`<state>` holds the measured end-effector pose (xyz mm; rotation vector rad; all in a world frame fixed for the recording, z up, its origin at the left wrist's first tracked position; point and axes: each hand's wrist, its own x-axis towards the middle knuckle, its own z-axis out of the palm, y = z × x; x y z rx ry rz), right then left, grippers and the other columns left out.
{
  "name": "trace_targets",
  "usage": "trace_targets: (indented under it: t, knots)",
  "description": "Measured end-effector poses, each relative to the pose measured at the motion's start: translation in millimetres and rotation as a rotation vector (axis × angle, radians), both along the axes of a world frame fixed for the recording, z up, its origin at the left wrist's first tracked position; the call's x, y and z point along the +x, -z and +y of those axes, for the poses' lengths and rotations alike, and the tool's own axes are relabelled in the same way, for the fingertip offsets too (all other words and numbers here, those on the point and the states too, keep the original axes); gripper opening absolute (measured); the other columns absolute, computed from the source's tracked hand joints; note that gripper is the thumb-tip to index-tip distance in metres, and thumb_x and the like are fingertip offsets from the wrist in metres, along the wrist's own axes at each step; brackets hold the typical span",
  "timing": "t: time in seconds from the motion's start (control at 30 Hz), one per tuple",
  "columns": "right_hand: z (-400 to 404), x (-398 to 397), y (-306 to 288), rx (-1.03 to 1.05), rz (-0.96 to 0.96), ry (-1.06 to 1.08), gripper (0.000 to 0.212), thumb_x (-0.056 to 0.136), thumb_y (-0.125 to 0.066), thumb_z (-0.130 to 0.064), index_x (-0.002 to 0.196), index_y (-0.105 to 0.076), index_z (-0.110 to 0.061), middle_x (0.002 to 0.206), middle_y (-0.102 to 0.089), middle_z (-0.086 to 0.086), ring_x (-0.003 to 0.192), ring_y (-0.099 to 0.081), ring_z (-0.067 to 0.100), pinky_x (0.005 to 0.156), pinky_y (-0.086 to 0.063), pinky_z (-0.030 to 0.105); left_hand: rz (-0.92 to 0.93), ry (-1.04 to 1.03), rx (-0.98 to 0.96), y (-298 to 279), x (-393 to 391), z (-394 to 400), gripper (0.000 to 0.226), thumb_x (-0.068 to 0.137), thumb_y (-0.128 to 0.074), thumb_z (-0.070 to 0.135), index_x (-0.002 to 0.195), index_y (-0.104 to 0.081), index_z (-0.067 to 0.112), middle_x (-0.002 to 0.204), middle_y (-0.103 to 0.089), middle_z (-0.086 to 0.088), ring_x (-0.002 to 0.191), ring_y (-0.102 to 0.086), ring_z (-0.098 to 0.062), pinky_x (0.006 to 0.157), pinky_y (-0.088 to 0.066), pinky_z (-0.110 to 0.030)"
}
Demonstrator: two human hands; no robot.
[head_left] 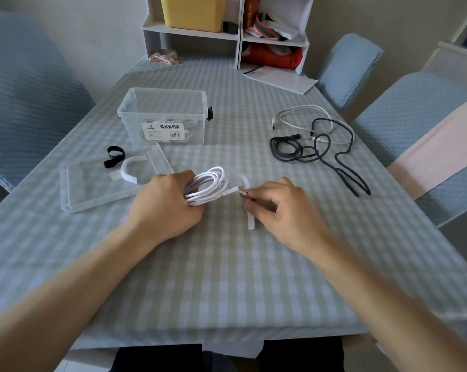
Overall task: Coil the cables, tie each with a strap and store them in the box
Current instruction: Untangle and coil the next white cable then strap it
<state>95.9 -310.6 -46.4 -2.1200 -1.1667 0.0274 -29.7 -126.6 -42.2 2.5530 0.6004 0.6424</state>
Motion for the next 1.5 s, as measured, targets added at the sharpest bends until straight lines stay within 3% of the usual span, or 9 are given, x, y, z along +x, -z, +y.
trace_targets:
  t: [0.23,0.4,0.6,0.77,0.9,1.07,1.17,1.3,1.5]
  knots:
    - [-3,11,9,-0.072,-0.124,0.046,0.04,0.083,-0.075,-0.043,0.117,-0.071,-0.023,0.11,-0.049,-0.008,0.107,-0.044,0.012,0.092,-0.04,0.023,0.001,0.009,0.024,2,-1,-1,0.024,0.077,-0.067,0.017,0.064,-0.046,0.019,0.055,-0.055,0.002,0.055,-0.054,-0.025,0.047,-0.038,-0.029]
    - [-2,9,11,0.017,-0.283,0.025,0.025,0.079,-0.079,-0.035,0.09,-0.071,-0.014,0.091,-0.055,-0.004,0.089,-0.051,0.015,0.079,-0.042,0.027,0.004,0.009,0.036,3,-1,0,0.029,0.076,-0.067,0.016,0.062,-0.042,0.02,0.053,-0.052,0.002,0.053,-0.051,-0.025,0.046,-0.035,-0.028]
    - [-2,13,13,-0.026,-0.362,-0.065,0.03,0.091,-0.058,-0.038,0.089,-0.079,-0.017,0.094,-0.07,-0.008,0.097,-0.059,0.018,0.084,-0.05,0.039,0.014,0.014,0.046,6,0,0,0.032,0.075,-0.068,0.018,0.061,-0.04,0.023,0.052,-0.05,0.004,0.052,-0.049,-0.023,0.046,-0.029,-0.026]
    - [-2,21,7,-0.016,-0.12,-0.083,0.012,0.087,-0.075,-0.023,0.097,-0.075,-0.016,0.093,-0.071,-0.008,0.091,-0.061,0.01,0.083,-0.049,0.028,0.083,0.017,0.096,7,0,0,0.027,0.076,-0.067,0.023,0.064,-0.043,0.022,0.055,-0.052,0.003,0.055,-0.051,-0.027,0.047,-0.032,-0.028]
    - [-2,26,-1,-0.013,0.063,-0.062,0.039,0.074,-0.086,-0.033,0.105,-0.068,-0.019,0.101,-0.068,-0.012,0.097,-0.062,0.003,0.086,-0.047,0.018,0.173,0.02,0.144,-2,9,-2,0.017,0.073,-0.062,0.023,0.069,-0.046,0.022,0.061,-0.055,0.004,0.063,-0.054,-0.028,0.049,-0.032,-0.028]
    - [0,28,-4,-0.068,0.114,-0.132,0.068,0.067,-0.088,-0.035,0.125,-0.055,-0.027,0.11,-0.065,-0.015,0.104,-0.06,0.0,0.09,-0.047,0.02,0.271,0.061,0.294,-21,32,-15,0.012,0.076,-0.059,0.025,0.08,-0.049,0.023,0.064,-0.044,0.007,0.066,-0.049,-0.026,0.052,-0.03,-0.029]
    - [-3,30,-8,-0.102,0.155,-0.148,0.085,0.064,-0.09,-0.042,0.134,-0.043,-0.032,0.113,-0.061,-0.019,0.102,-0.055,-0.009,0.083,-0.04,0.005,0.251,0.083,0.316,-29,52,-21,0.011,0.077,-0.059,0.025,0.08,-0.049,0.022,0.065,-0.043,0.007,0.066,-0.05,-0.026,0.049,-0.027,-0.028]
    - [-8,34,-10,-0.123,0.186,-0.154,0.094,0.062,-0.09,-0.048,0.138,-0.038,-0.03,0.115,-0.06,-0.018,0.105,-0.056,-0.005,0.085,-0.043,0.01,0.175,0.074,0.288,-33,62,-21,0.015,0.076,-0.06,0.023,0.073,-0.045,0.025,0.061,-0.044,0.007,0.058,-0.049,-0.024,0.049,-0.026,-0.028]
    - [-13,43,-15,-0.043,0.287,-0.167,0.09,0.062,-0.092,-0.041,0.136,-0.041,-0.033,0.104,-0.069,-0.013,0.095,-0.065,0.0,0.084,-0.052,0.022,0.377,0.181,0.5,-26,73,-34,0.022,0.082,-0.057,0.04,0.095,-0.05,0.024,0.089,-0.064,-0.001,0.089,-0.064,-0.031,0.065,-0.033,-0.031]
